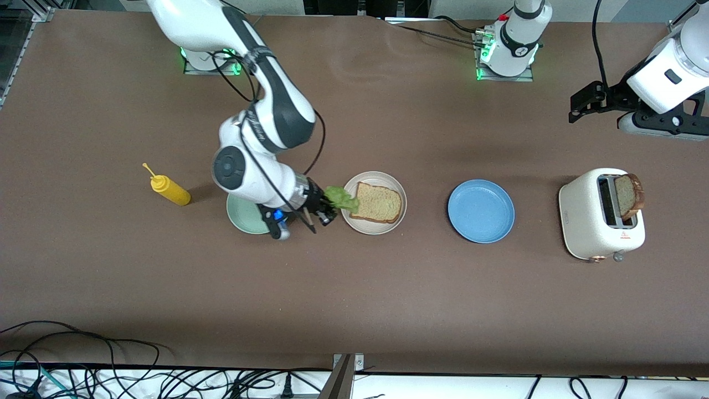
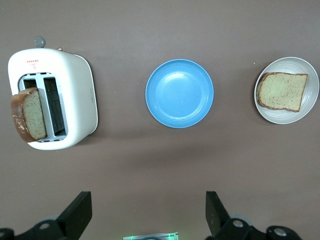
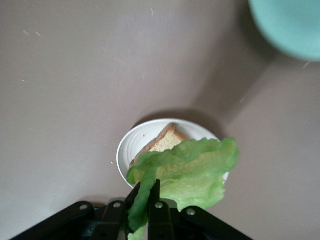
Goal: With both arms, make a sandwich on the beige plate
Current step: 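Carry the lettuce leaf with the right gripper onto the bread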
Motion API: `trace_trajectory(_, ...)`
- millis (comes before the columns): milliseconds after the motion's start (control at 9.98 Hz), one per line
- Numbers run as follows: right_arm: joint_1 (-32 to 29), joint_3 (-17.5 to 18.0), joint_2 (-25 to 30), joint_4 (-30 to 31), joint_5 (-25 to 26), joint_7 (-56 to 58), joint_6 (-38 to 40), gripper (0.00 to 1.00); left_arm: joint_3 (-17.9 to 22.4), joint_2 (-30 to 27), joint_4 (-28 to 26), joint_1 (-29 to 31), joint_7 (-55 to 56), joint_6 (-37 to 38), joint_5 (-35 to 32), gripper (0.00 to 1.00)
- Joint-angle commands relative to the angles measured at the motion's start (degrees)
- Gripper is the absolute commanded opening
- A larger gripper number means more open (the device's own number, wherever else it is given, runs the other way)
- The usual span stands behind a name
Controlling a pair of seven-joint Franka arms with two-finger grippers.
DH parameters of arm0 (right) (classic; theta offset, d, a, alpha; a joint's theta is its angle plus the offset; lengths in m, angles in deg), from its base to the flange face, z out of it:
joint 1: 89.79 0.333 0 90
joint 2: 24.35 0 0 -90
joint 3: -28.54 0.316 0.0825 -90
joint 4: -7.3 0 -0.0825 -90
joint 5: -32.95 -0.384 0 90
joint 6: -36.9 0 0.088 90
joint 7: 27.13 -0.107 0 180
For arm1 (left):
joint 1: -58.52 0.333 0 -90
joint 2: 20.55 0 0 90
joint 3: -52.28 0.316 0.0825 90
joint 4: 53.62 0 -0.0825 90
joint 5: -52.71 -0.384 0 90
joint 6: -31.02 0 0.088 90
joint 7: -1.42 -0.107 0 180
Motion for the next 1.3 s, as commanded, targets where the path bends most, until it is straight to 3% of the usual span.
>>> trace_trajectory(0,2.88,-0.54,-4.6,-2.81,-6.71,-4.73,-4.89,0.0,-0.01,-0.64,0.23,0.23,-0.39,-0.32,-0.91,1.0)
trace_trajectory(100,2.89,1.21,-6.01,-3.24,-8.92,-5.35,-6.92,0.0,-0.01,-0.03,0.76,0.23,-0.39,-0.32,-0.91,1.0)
trace_trajectory(401,2.98,3.68,-9.09,-3.51,-8.94,-5.54,-7.65,0.0,-0.1,-0.11,0.77,0.23,-0.39,-0.32,-0.82,1.0)
trace_trajectory(802,2.98,3.95,-11.03,-3.51,-9.2,-5.45,-7.73,0.0,-0.01,-0.11,0.77,0.23,-0.39,-0.14,-0.82,1.0)
trace_trajectory(902,2.98,3.95,-11.12,-3.77,-9.2,-5.36,-8.26,0.27,-0.01,-0.11,0.85,0.23,-0.39,-0.14,-0.82,1.0)
trace_trajectory(1002,2.98,3.95,-11.21,-3.86,-9.12,-5.45,-8.78,0.67,0.16,-0.03,0.77,0.32,-0.39,-0.14,-0.82,1.0)
trace_trajectory(1203,3.59,3.95,-11.47,-3.95,-8.68,-5.45,-8.79,0.99,0.17,-0.02,0.86,0.23,-0.48,-0.14,-0.82,1.0)
